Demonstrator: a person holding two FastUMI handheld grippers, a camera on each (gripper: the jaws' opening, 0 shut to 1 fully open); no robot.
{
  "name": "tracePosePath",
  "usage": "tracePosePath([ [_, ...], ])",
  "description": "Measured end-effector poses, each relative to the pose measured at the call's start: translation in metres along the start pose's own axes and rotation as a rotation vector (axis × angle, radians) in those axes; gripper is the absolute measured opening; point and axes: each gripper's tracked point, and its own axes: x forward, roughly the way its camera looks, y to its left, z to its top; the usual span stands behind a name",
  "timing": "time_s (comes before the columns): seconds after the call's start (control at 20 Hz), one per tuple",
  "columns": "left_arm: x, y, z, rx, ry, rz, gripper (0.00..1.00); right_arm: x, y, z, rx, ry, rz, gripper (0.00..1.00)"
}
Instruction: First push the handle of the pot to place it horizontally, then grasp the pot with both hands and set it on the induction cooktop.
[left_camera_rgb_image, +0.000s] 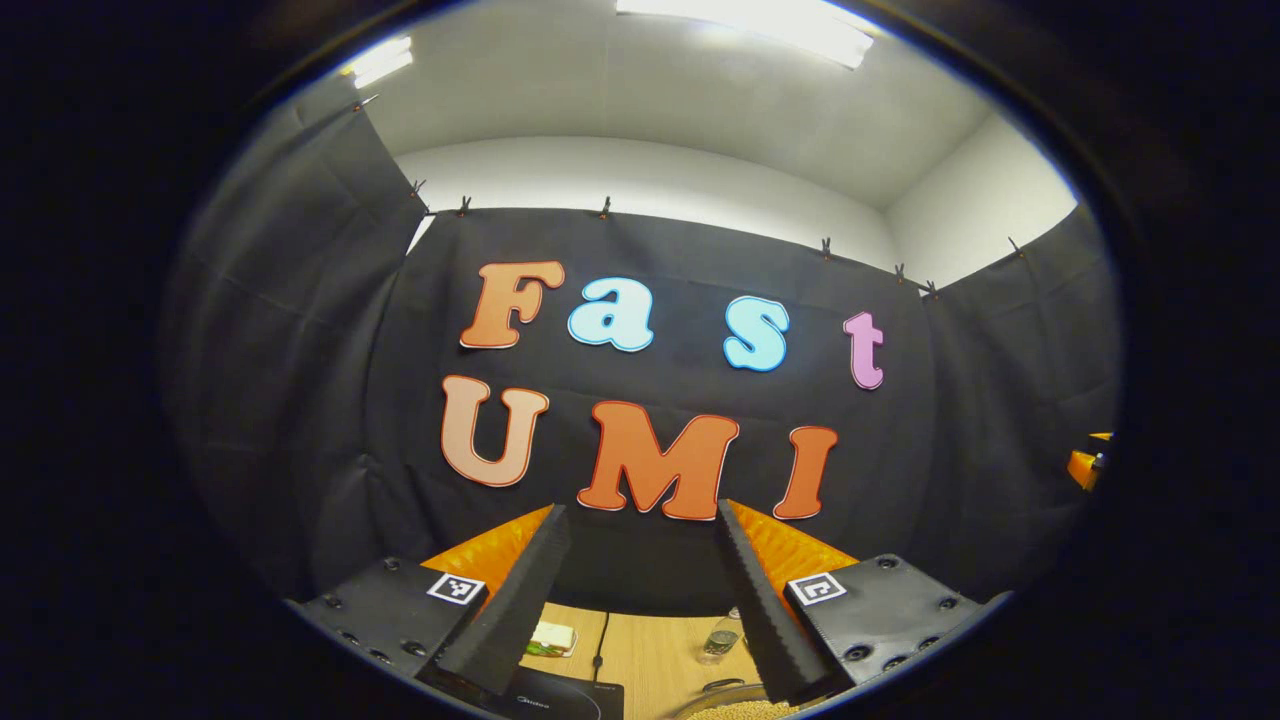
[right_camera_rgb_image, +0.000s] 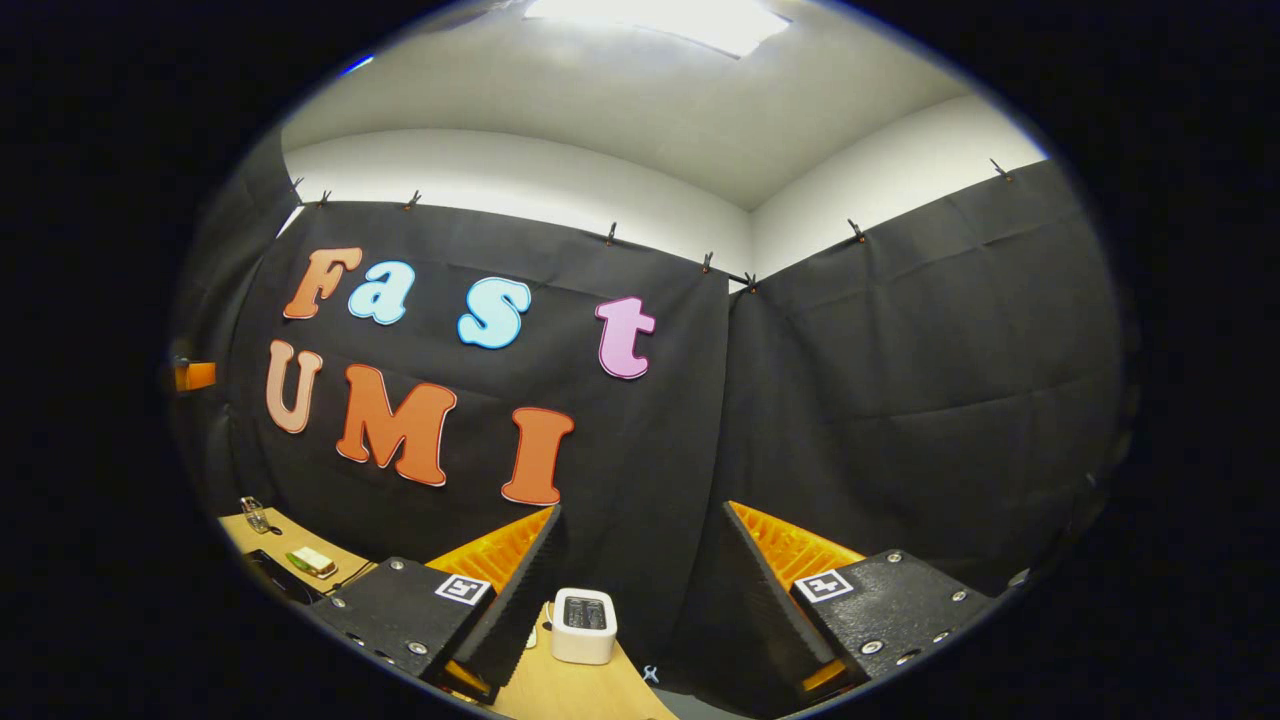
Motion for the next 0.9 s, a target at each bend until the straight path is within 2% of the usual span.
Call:
tracePosePath([
  [0.05,-0.001,-0.001,0.003,0.013,-0.012,0.005,0.95,0.000,0.004,-0.004,0.008,0.002,0.009,0.93],
  [0.1,-0.002,0.000,0.007,0.025,-0.025,0.012,0.95,0.001,0.005,-0.007,0.014,0.002,0.016,0.95],
  [0.15,-0.004,0.001,0.009,0.033,-0.037,0.019,0.95,0.000,0.010,-0.009,0.020,0.005,0.021,0.97],
  [0.25,-0.007,0.007,0.010,0.045,-0.048,0.027,0.94,-0.003,0.027,-0.016,0.041,0.018,0.050,0.95],
  [0.3,-0.007,0.011,0.009,0.051,-0.048,0.033,0.97,-0.006,0.038,-0.020,0.049,0.027,0.069,0.97],
  [0.35,-0.007,0.015,0.005,0.057,-0.043,0.039,0.94,-0.008,0.048,-0.025,0.057,0.039,0.084,0.93],
  [0.5,-0.005,0.027,-0.008,0.068,-0.011,0.048,0.97,-0.015,0.080,-0.044,0.076,0.099,0.134,0.95],
  [0.6,-0.003,0.031,-0.015,0.073,0.008,0.037,0.93,-0.022,0.101,-0.060,0.073,0.144,0.159,0.95],
  [0.7,0.000,0.033,-0.020,0.087,0.016,0.022,0.93,-0.032,0.124,-0.078,0.076,0.198,0.188,0.94],
  [0.8,0.004,0.037,-0.022,0.102,0.018,0.010,0.92,-0.045,0.151,-0.100,0.088,0.271,0.229,0.89],
  [0.85,0.005,0.039,-0.024,0.110,0.020,0.004,0.93,-0.053,0.164,-0.112,0.090,0.307,0.251,0.82],
  [0.9,0.006,0.038,-0.028,0.112,0.028,-0.010,0.92,-0.058,0.175,-0.123,0.091,0.340,0.269,0.80],
])
